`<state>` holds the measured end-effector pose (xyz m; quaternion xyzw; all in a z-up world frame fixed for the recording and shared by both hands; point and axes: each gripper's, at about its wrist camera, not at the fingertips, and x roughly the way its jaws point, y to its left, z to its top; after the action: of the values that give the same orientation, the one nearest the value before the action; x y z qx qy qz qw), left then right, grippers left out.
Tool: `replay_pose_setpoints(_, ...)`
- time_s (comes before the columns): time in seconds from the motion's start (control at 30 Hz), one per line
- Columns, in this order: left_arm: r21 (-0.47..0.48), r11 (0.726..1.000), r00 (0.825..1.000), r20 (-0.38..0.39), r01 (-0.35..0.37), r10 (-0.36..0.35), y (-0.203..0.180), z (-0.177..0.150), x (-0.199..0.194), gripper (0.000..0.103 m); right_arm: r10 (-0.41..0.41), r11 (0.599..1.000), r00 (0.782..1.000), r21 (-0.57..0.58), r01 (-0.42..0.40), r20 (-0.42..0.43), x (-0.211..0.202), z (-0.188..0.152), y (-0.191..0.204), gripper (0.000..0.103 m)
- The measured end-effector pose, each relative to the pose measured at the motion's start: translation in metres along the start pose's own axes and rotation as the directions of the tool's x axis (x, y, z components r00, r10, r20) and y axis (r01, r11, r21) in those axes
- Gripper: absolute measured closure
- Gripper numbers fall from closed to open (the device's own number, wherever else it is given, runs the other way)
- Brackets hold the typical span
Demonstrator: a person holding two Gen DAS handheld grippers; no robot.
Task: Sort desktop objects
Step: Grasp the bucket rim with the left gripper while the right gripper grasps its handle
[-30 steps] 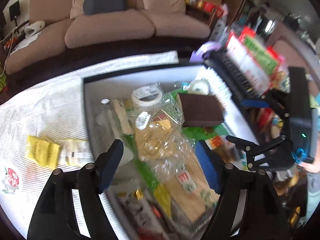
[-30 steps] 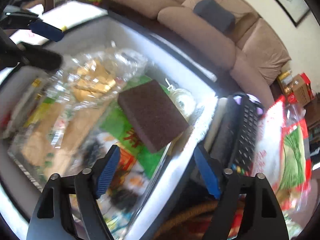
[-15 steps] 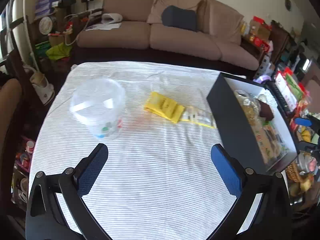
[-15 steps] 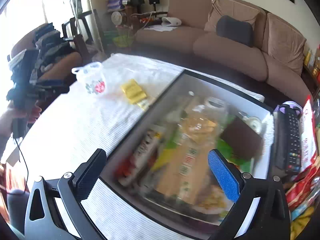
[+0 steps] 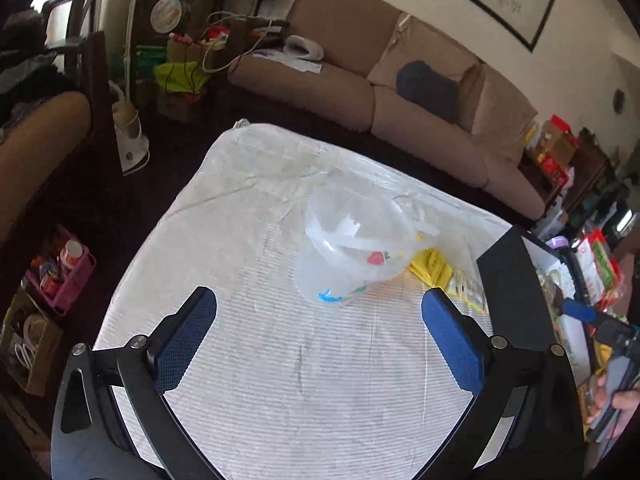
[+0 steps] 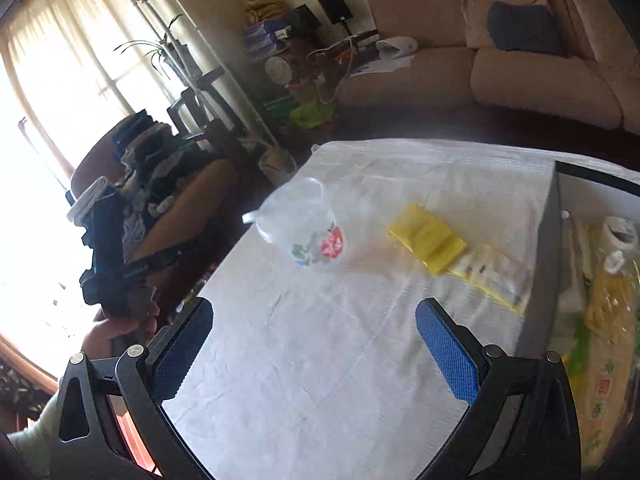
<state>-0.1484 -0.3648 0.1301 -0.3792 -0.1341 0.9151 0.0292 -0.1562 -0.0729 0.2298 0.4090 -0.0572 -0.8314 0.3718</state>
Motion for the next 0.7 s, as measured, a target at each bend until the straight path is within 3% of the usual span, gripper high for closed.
replay_pose_setpoints(0.13,0.211,0.975,0.997,0.051,-0.072,0.063,-0.024,0.004,0.016,0.0,-0.105,0.988,0.994,-0.115,0.106,0.019,0.047,0.02,0.018,0.0)
replay_pose_setpoints(0.23,0.273,0.955,0.993,0.07,-0.113,0.097,-0.035,0.003,0.033,0.0,-0.118,0.981,0.993,-0.154,0.12,0.021,0.08,0.024,0.021,0.003)
replay_pose_setpoints(0.33,0.27,0.959,0.995,0.066,-0.084,0.069,-0.035,0.001,0.044,0.0,-0.126,0.978,0.992,-0.167,0.125,0.0,0.111,0.024,0.02,0.014)
replay_pose_setpoints(0.57,0.194,0.98,0.997,0.07,-0.043,0.03,-0.024,0.01,0.06,0.002,-0.122,0.974,0.99,-0.181,0.133,0.068,0.139,0.027,0.02,0.017)
replay_pose_setpoints(0.67,0.146,0.988,0.997,0.066,-0.047,0.038,-0.016,0.018,0.067,0.015,-0.135,0.971,0.986,-0.183,0.151,0.097,0.149,0.037,0.021,0.022)
replay_pose_setpoints(0.7,0.123,0.992,0.998,0.052,-0.038,0.032,-0.012,0.02,0.071,0.023,-0.138,0.972,0.985,-0.177,0.154,0.099,0.153,0.041,0.02,0.025)
